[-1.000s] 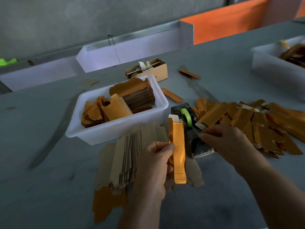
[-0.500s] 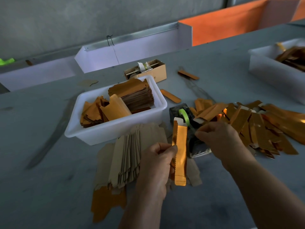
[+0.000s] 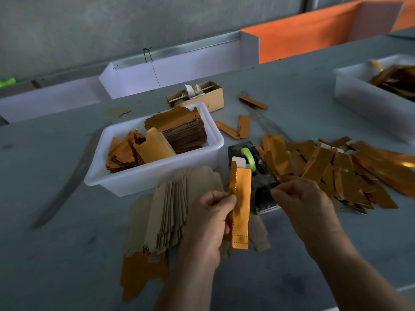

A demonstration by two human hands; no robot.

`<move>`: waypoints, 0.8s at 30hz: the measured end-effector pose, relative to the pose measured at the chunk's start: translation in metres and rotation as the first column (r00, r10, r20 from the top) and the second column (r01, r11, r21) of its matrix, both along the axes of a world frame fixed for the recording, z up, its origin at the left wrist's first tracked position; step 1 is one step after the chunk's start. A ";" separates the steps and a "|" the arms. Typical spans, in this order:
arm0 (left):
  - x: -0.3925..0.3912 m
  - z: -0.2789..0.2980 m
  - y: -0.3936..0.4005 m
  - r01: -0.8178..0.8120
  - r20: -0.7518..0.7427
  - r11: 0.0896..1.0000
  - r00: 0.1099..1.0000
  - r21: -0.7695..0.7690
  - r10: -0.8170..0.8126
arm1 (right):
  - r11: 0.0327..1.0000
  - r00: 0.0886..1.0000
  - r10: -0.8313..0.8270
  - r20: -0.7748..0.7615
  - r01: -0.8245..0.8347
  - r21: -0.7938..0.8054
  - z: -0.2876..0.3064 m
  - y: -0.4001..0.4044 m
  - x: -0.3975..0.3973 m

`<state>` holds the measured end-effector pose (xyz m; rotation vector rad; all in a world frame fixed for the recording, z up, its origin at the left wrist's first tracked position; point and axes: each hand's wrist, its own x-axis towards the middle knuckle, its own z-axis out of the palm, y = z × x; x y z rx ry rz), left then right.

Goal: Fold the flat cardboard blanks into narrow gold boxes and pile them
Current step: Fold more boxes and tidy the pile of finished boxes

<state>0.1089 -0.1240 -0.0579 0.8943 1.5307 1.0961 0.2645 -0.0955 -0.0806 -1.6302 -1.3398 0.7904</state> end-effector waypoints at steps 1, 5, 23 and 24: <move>0.000 0.001 0.000 0.007 0.006 1.000 1.000 0.009 -0.007 | 1.000 1.000 -0.005 0.000 0.005 0.001 -0.002 0.000 0.000; 0.010 0.008 0.002 0.062 0.086 0.996 0.994 0.064 -0.067 | 1.000 0.999 0.000 0.048 0.000 -0.005 -0.014 0.001 -0.002; 0.038 0.002 0.025 0.123 -0.074 0.991 0.990 0.046 -0.119 | 0.993 0.981 -0.049 0.186 0.028 0.110 -0.017 0.001 0.001; 0.038 0.003 0.025 0.121 -0.078 0.992 0.990 0.048 -0.117 | 0.994 0.989 -0.047 0.143 0.033 0.100 -0.016 0.000 0.004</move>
